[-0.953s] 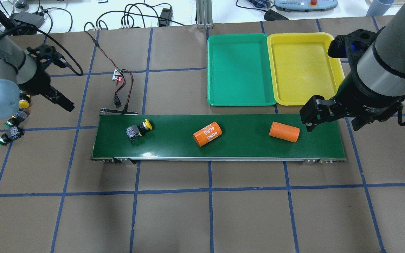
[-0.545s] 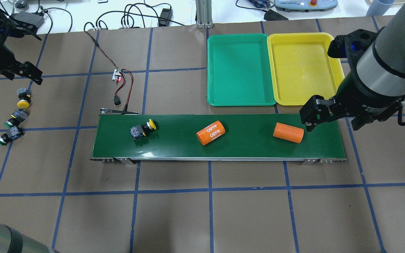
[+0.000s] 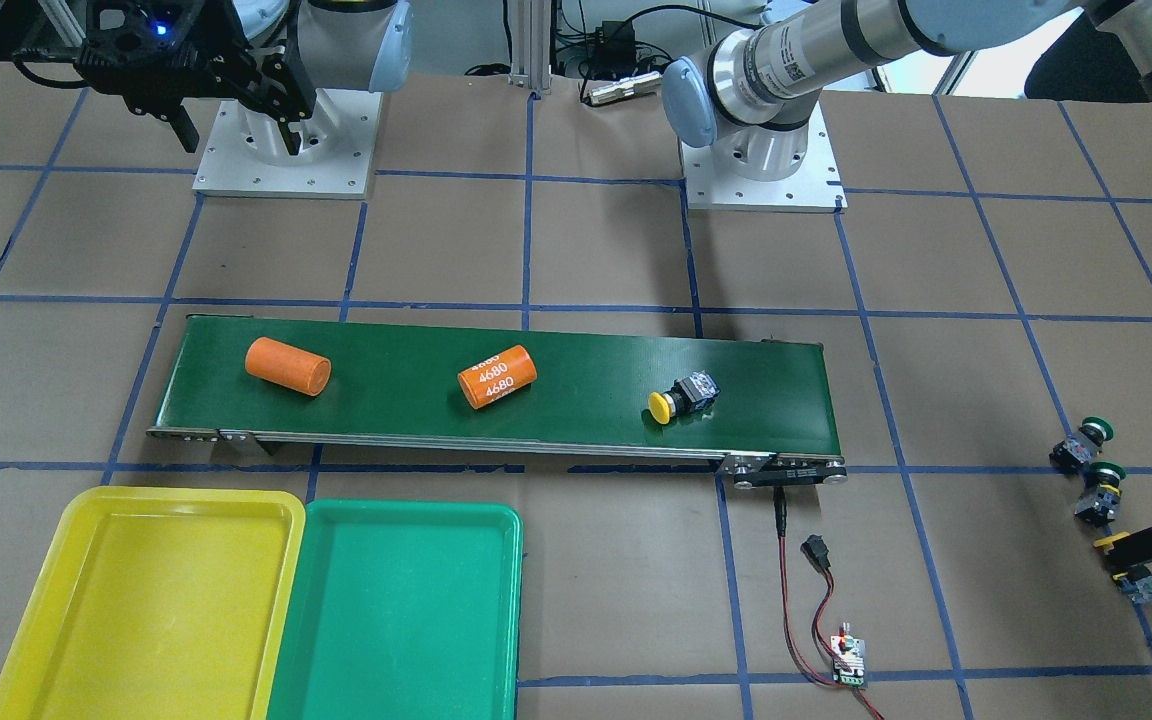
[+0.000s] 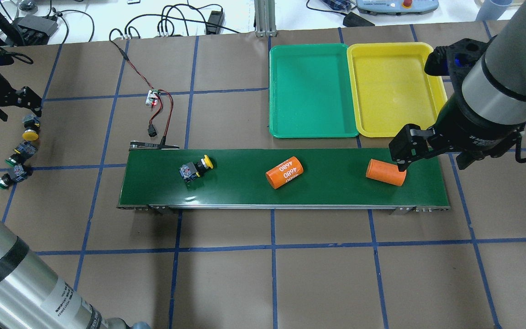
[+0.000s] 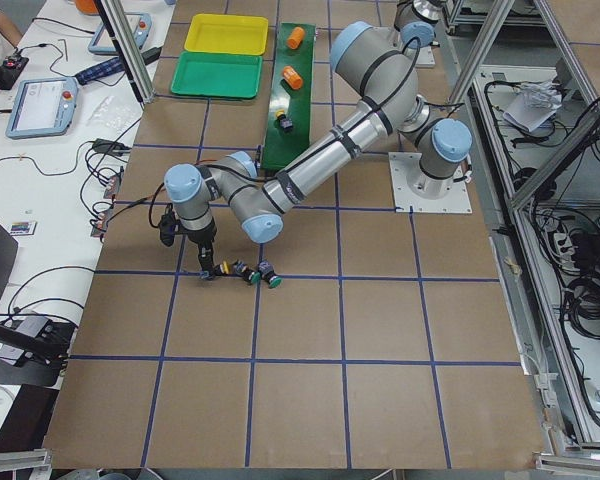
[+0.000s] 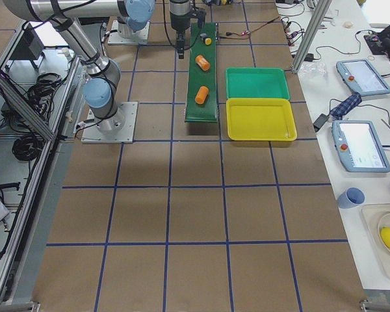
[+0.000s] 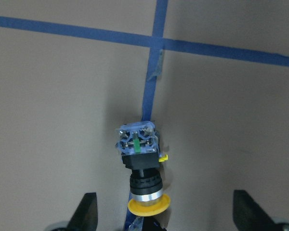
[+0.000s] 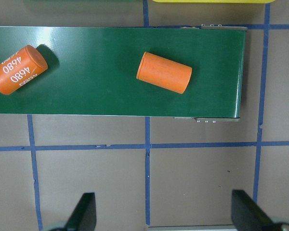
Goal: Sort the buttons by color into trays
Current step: 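Grasp another yellow-capped switch with the left gripper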
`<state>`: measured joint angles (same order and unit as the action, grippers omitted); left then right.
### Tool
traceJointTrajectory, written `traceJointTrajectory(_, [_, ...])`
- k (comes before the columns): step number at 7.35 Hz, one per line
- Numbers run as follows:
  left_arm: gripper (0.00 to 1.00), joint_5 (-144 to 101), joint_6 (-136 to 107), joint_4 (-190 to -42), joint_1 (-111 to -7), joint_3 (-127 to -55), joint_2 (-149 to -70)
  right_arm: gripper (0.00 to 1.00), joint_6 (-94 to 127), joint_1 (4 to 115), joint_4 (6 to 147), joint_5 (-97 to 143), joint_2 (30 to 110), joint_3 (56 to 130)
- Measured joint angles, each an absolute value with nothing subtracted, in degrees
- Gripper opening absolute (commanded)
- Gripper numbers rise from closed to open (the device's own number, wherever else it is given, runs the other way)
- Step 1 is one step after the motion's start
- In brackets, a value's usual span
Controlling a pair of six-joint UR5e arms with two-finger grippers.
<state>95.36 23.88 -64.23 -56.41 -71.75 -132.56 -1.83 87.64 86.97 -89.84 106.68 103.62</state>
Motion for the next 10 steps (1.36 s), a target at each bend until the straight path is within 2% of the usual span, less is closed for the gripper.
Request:
traceJointTrajectory(2, [0.90, 95.26, 23.83, -62.80, -56.17, -71.15, -135.26, 1.00, -1.34, 87.38, 87.68, -89.51, 106.11, 103.44])
traceJointTrajectory(3, [0.50, 95.20, 24.02, -62.54, -56.13, -70.64, -135.98, 1.00, -1.21, 87.16, 87.94, -89.49, 105.86, 102.94])
traceJointTrajectory(4, [0.15, 95.12, 24.19, -62.52, -56.10, -70.06, -136.52, 1.00, -1.31, 86.99, 88.02, -89.97, 105.64, 102.52])
traceJointTrajectory(5, [0.00, 95.06, 24.22, -62.66, -56.08, -69.66, -136.75, 1.00, -1.42, 86.97, 88.00, -90.53, 105.13, 102.63])
traceJointTrajectory(8, [0.00, 94.38, 24.02, -64.97, -56.26, -68.62, -136.06, 1.00, -1.02, 87.06, 87.88, -90.78, 104.99, 102.96])
traceJointTrajectory(10, [0.00, 91.20, 22.86, -77.60, -57.52, -67.59, -131.16, 1.00, -1.10, 87.15, 87.92, -90.62, 105.33, 103.00])
